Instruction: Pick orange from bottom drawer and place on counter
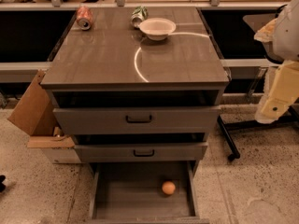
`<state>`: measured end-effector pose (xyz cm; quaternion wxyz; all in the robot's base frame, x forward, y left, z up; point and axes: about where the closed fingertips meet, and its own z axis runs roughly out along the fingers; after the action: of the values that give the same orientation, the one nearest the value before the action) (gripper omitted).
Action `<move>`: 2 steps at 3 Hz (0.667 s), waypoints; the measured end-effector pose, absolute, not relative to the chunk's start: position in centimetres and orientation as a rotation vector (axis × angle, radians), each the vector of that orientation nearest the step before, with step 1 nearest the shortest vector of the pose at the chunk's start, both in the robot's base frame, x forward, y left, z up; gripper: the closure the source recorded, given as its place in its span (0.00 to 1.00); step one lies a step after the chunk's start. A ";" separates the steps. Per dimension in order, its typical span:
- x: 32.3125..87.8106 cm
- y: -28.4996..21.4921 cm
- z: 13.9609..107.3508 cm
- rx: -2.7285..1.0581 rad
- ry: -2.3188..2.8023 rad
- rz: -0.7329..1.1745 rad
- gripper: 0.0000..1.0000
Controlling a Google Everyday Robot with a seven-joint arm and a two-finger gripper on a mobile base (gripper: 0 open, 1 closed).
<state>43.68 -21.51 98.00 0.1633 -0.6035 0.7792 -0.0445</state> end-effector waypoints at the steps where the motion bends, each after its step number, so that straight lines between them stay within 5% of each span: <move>1: 43.7 -21.5 98.0 -1.721 2.222 -0.127 0.00; 2: 44.5 -20.8 96.1 -1.753 2.194 -0.073 0.00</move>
Offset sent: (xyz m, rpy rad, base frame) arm 0.0199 0.0166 -0.0519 0.0699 0.0651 0.0904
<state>44.46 -20.80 96.15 0.1654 -0.6152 0.7704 -0.0257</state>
